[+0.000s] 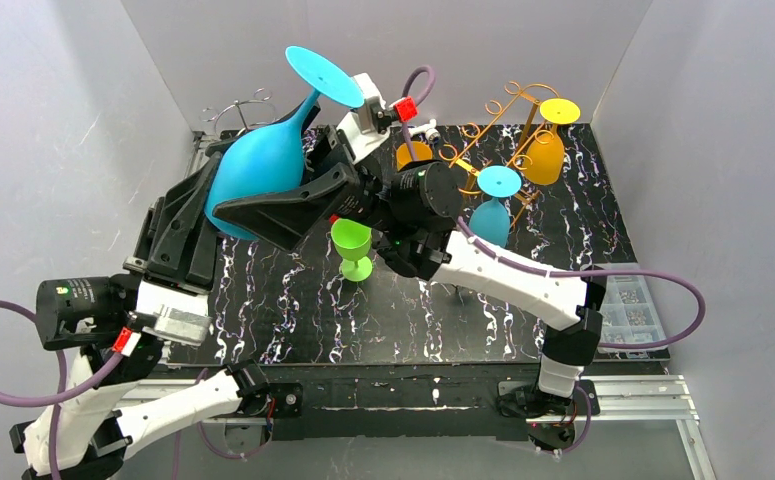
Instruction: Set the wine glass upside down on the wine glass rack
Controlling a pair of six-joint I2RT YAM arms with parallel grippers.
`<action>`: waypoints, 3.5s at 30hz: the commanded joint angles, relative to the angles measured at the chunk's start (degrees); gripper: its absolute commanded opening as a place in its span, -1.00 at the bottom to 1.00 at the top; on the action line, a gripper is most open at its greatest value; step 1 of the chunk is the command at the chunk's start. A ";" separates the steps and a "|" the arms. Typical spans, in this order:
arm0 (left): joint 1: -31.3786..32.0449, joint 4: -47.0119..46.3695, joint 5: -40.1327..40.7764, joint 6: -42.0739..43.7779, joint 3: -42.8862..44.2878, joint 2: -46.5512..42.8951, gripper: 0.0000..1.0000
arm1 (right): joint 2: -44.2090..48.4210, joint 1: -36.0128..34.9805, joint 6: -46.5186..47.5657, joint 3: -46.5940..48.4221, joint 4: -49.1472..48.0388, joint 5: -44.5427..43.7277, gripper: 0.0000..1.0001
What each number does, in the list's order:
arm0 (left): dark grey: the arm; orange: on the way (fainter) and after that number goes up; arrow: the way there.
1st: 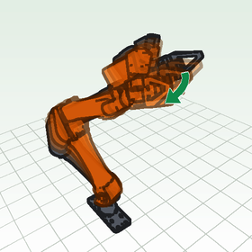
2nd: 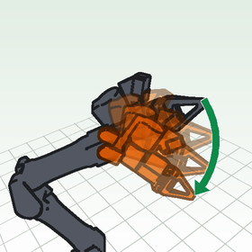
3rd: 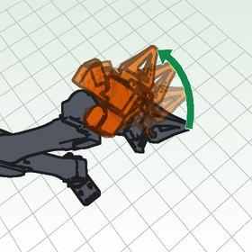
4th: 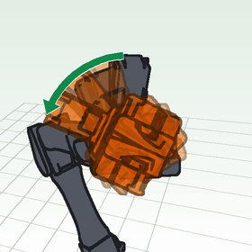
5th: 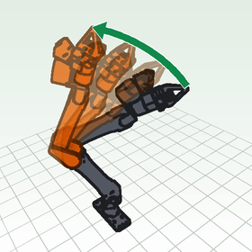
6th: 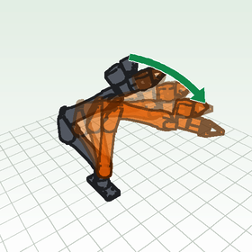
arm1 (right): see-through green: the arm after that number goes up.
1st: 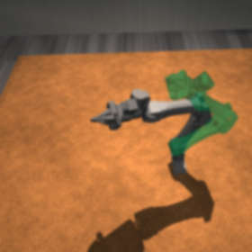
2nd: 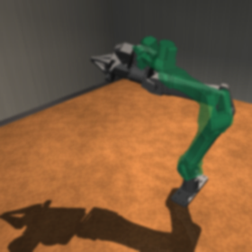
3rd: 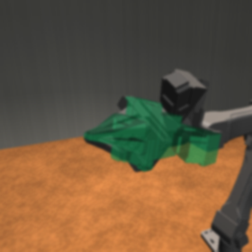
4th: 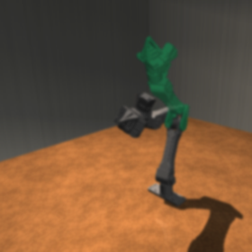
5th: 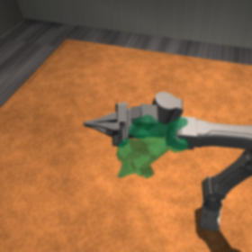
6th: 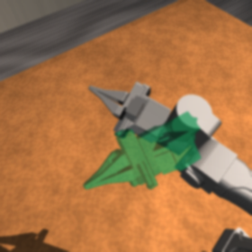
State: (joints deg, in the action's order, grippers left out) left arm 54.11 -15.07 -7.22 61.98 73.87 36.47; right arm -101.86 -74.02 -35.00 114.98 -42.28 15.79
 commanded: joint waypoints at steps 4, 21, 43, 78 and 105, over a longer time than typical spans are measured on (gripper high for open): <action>0.14 3.24 -0.70 0.69 -2.09 1.38 -1.00 | 0.49 -0.42 -0.75 5.84 -3.55 1.79 0.97; 0.12 16.92 9.07 -7.88 -1.29 0.35 0.97 | 33.10 5.40 23.53 -19.17 47.21 -31.23 0.13; 0.12 21.67 9.50 -22.73 -6.07 1.29 0.97 | 59.98 -1.57 28.56 -46.58 73.18 -94.38 0.14; 0.12 21.04 7.26 -17.89 -4.98 4.98 0.97 | 47.84 74.47 23.25 -50.14 58.89 -24.44 0.04; 0.13 12.68 1.80 -18.90 -12.96 5.10 0.97 | 48.31 81.04 44.71 -69.92 39.98 -0.67 -0.11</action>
State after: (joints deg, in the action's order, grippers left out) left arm 54.13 0.12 -4.45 44.38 60.14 41.74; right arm -53.34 6.74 6.37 46.76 4.29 13.65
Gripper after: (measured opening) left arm 0.982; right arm 0.846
